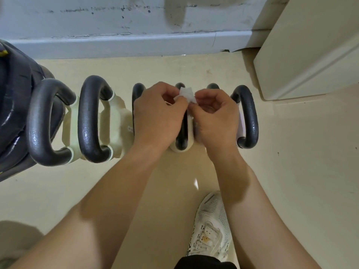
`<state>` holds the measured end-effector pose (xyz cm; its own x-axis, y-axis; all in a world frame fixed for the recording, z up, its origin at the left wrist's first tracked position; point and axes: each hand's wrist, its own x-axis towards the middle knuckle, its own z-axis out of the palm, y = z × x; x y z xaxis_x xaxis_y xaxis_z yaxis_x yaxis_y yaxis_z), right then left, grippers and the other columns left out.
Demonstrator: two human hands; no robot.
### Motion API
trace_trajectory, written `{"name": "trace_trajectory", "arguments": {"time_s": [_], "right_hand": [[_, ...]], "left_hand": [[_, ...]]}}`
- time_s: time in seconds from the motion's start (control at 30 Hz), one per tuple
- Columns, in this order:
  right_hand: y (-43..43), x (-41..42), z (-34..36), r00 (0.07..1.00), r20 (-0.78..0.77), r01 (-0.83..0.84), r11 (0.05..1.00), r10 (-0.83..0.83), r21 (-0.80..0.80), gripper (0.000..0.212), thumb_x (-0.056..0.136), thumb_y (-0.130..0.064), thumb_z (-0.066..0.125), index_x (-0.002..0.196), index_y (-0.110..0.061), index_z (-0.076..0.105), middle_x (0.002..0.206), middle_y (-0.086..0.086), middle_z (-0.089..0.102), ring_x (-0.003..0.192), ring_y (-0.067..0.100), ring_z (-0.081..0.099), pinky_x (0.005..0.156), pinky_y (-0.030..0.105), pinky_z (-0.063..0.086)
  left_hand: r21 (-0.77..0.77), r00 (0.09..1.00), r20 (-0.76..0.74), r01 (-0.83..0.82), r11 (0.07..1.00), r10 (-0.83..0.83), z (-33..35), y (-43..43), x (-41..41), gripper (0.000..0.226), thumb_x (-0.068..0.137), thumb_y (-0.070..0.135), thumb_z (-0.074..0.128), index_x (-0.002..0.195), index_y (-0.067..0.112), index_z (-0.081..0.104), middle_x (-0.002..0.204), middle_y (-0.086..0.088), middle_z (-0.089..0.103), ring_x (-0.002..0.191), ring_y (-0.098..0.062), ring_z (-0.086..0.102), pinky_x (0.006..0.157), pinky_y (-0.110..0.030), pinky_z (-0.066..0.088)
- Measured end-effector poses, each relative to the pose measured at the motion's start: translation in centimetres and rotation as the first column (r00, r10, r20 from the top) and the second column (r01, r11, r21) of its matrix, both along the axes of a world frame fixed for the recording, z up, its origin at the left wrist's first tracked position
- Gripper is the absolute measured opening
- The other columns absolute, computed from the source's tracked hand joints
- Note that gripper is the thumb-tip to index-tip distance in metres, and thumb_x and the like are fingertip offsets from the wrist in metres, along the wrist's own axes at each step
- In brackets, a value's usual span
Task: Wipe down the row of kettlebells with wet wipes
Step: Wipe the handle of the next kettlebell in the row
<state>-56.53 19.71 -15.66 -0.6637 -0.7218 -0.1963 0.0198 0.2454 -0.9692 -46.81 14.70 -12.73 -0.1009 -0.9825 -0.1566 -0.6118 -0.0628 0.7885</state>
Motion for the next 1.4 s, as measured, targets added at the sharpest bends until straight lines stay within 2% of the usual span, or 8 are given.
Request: {"name": "trace_trajectory", "arguments": {"time_s": [0.2, 0.47, 0.57, 0.67, 0.9, 1.0, 1.17, 1.4], "right_hand": [[2.9, -3.7, 0.5, 0.975, -0.157, 0.16, 0.987, -0.156, 0.015, 0.029, 0.083, 0.009, 0.06, 0.087, -0.018, 0.071, 0.078, -0.011, 0.066, 0.073, -0.002, 0.064, 0.072, 0.015, 0.051], [3.0, -4.0, -0.8, 0.865, -0.489, 0.037, 0.96, 0.109, 0.279, 0.02, 0.095, -0.005, 0.057, 0.102, -0.01, 0.075, 0.092, 0.006, 0.074, 0.09, 0.026, 0.069, 0.073, 0.024, 0.044], [3.5, -3.3, -0.8, 0.939, -0.331, -0.012, 0.973, 0.09, 0.23, 0.026, 0.1, -0.007, 0.053, 0.108, -0.016, 0.076, 0.086, -0.002, 0.072, 0.074, 0.002, 0.064, 0.067, 0.01, 0.043], [4.8, -3.0, -1.7, 0.958, -0.269, -0.031, 0.97, 0.097, 0.241, 0.026, 0.105, -0.021, 0.051, 0.115, -0.025, 0.076, 0.067, -0.008, 0.067, 0.054, -0.001, 0.058, 0.051, 0.008, 0.041], [9.5, -1.3, -4.1, 0.98, -0.199, 0.073, 0.966, -0.023, 0.248, 0.026, 0.098, -0.033, 0.066, 0.123, -0.034, 0.073, 0.094, -0.013, 0.079, 0.071, -0.002, 0.069, 0.064, 0.008, 0.048], [10.1, -0.6, -5.1, 0.985, -0.166, 0.096, 0.962, -0.054, 0.256, 0.03, 0.098, -0.027, 0.067, 0.127, -0.031, 0.072, 0.092, -0.006, 0.079, 0.078, 0.01, 0.07, 0.071, 0.018, 0.054], [10.0, -0.7, -5.1, 1.0, -0.01, -0.022, 0.996, 0.023, 0.086, 0.036, 0.104, -0.021, 0.056, 0.14, -0.025, 0.062, 0.131, -0.001, 0.07, 0.12, 0.011, 0.066, 0.103, 0.038, 0.053], [9.4, -1.5, -5.7, 0.984, -0.178, -0.008, 0.993, 0.029, 0.114, 0.036, 0.107, -0.019, 0.051, 0.141, -0.023, 0.06, 0.093, -0.027, 0.07, 0.086, -0.011, 0.068, 0.078, 0.009, 0.05]], "left_hand": [[-0.098, 0.969, 0.109, 0.233, 0.968, -0.222, 0.5, 2.3, -3.2, 0.01, 0.09, 0.023, 0.063, 0.089, 0.028, 0.054, 0.078, 0.01, 0.06, 0.068, -0.003, 0.059, 0.061, -0.015, 0.044], [0.044, 0.927, 0.218, 0.303, 0.952, -0.305, -0.5, 3.0, -6.1, 0.017, 0.102, 0.023, 0.046, 0.107, 0.015, 0.06, 0.092, 0.0, 0.066, 0.083, -0.014, 0.064, 0.077, -0.024, 0.052], [0.192, 0.989, 0.002, 0.142, 0.971, -0.145, -1.9, 3.8, -6.2, 0.017, 0.1, 0.027, 0.049, 0.098, 0.017, 0.063, 0.081, 0.006, 0.067, 0.074, -0.006, 0.063, 0.062, -0.011, 0.046], [0.348, 0.971, -0.218, -0.016, 0.937, 0.097, -3.2, 6.0, -6.5, 0.02, 0.099, 0.034, 0.054, 0.105, 0.02, 0.067, 0.083, 0.008, 0.07, 0.079, -0.007, 0.067, 0.074, -0.024, 0.054], [0.381, 0.927, -0.222, -0.202, 0.902, 0.302, -4.6, 9.9, -6.5, 0.016, 0.096, 0.032, 0.052, 0.092, 0.023, 0.064, 0.083, 0.006, 0.069, 0.079, -0.003, 0.064, 0.077, -0.024, 0.052], [0.312, 0.913, -0.225, -0.262, 0.913, 0.339, -4.7, 10.5, -6.4, 0.013, 0.097, 0.026, 0.055, 0.109, 0.025, 0.062, 0.103, 0.009, 0.069, 0.098, -0.005, 0.065, 0.093, -0.033, 0.053], [0.123, 0.941, -0.31, -0.101, 0.987, 0.135, -3.7, 10.2, -7.2, 0.034, 0.101, 0.017, 0.052, 0.134, 0.023, 0.055, 0.124, 0.009, 0.065, 0.11, 0.002, 0.062, 0.094, -0.016, 0.051], [0.251, 0.927, -0.271, -0.19, 0.949, 0.258, -6.3, 9.0, -6.4, 0.013, 0.099, 0.033, 0.056, 0.097, 0.021, 0.061, 0.086, 0.01, 0.07, 0.08, 0.004, 0.065, 0.075, -0.014, 0.051]]}}
